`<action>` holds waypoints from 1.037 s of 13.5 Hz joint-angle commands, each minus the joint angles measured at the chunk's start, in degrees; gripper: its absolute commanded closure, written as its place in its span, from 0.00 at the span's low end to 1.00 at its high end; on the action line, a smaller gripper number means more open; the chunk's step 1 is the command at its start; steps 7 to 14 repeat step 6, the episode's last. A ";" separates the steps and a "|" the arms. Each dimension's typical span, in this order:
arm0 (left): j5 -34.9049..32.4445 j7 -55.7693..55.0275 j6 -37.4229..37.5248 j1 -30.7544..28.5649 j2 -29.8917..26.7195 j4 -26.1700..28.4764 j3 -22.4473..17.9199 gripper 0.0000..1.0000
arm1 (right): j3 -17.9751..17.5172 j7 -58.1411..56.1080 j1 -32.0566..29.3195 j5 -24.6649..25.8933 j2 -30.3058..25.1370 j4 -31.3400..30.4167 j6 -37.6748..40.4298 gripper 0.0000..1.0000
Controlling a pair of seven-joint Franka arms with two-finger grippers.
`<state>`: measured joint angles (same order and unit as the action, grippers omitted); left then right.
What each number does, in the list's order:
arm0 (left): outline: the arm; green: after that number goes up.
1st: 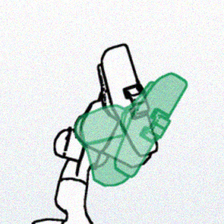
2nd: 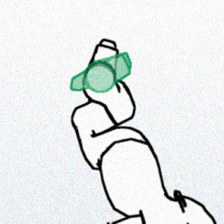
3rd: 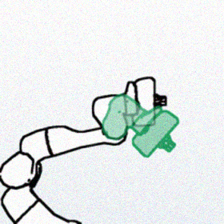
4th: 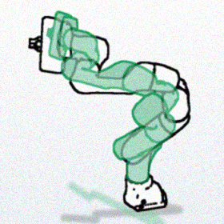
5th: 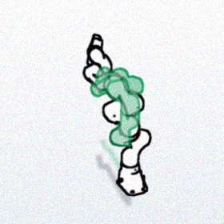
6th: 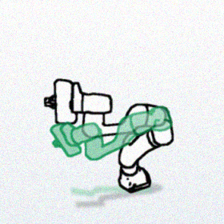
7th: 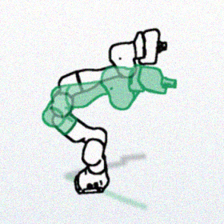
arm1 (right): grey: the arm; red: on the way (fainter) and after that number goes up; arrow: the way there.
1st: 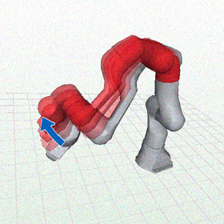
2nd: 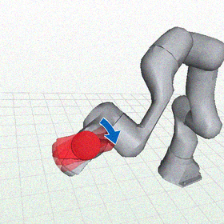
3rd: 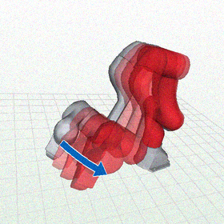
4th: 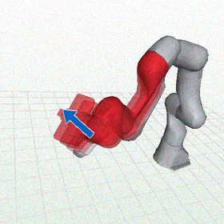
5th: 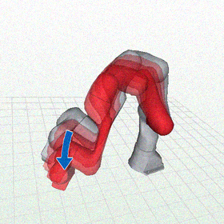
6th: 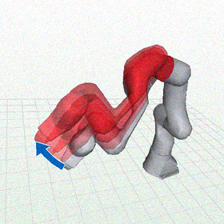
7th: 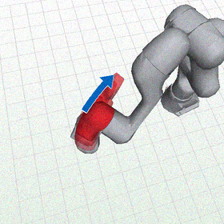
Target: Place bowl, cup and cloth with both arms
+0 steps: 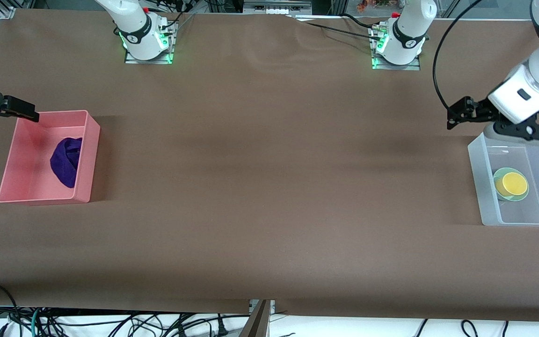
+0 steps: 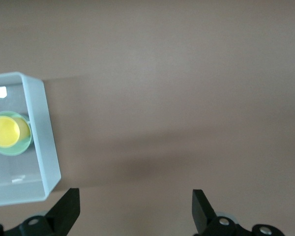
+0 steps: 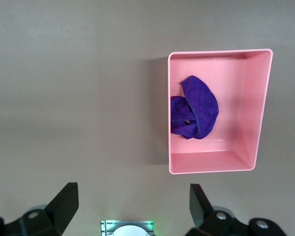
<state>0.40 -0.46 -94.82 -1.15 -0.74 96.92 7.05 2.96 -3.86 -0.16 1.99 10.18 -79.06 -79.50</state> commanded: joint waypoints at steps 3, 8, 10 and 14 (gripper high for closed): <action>0.75 -1.92 -2.04 3.00 -3.39 4.85 -3.44 0.00 | -0.06 -0.80 -0.37 -0.93 -0.16 0.31 0.13 0.00; 0.75 -1.74 -1.95 3.00 -3.39 4.94 -3.44 0.00 | -0.14 -0.80 -0.37 -0.94 -0.25 0.31 0.13 0.00; 0.75 -1.74 -1.95 3.00 -3.39 4.94 -3.44 0.00 | -0.14 -0.80 -0.37 -0.94 -0.25 0.31 0.13 0.00; 0.75 -1.74 -1.95 3.00 -3.39 4.94 -3.44 0.00 | -0.14 -0.80 -0.37 -0.94 -0.25 0.31 0.13 0.00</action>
